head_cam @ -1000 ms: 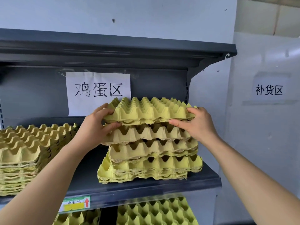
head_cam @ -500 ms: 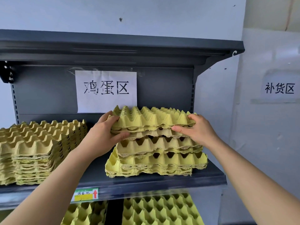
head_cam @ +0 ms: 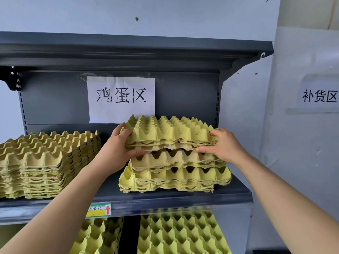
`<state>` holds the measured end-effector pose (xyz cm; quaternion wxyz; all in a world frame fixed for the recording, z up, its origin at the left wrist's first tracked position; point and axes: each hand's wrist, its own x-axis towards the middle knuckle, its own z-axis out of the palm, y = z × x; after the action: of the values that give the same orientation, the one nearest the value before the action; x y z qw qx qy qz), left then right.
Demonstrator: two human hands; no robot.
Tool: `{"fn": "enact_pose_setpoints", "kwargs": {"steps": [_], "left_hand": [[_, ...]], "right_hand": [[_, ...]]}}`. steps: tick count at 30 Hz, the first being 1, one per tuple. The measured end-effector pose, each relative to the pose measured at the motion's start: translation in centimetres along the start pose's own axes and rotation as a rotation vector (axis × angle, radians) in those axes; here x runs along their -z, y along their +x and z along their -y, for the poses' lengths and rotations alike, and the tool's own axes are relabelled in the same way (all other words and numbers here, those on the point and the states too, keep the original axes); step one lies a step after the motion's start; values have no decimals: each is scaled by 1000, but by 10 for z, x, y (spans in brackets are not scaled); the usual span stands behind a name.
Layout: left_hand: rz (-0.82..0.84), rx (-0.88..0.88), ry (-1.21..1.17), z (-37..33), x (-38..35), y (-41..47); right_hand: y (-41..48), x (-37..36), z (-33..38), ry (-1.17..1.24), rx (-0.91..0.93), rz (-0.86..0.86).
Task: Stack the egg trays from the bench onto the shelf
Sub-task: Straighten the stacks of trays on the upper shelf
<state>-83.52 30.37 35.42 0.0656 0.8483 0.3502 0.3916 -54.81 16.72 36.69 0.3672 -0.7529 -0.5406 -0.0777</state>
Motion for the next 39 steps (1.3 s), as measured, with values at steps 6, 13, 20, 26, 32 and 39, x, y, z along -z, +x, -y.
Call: {"fn": "enact_pose_setpoints", "kwargs": {"steps": [6,13,20,26,32,39], "left_hand": [[30,14,27,-8,5,-1],[-33,-71,37,-31,11,4],[-42,-17,53,-44,-11,13],[-14,7,-19,-44,-19,13],[-255,-172,132,-42,1,4],[-194,-67,152,-29,-8,-9]], "right_hand": [[0,5,2,-31,36,26],[-10,43,-1,-14,113,-173],[-32,53,-4,-217,121,-329],[-38,34,-9,-229,153,-342],[-29,34,-15,-15,206,-332],[-5,12,-27,118,161,-129]]}}
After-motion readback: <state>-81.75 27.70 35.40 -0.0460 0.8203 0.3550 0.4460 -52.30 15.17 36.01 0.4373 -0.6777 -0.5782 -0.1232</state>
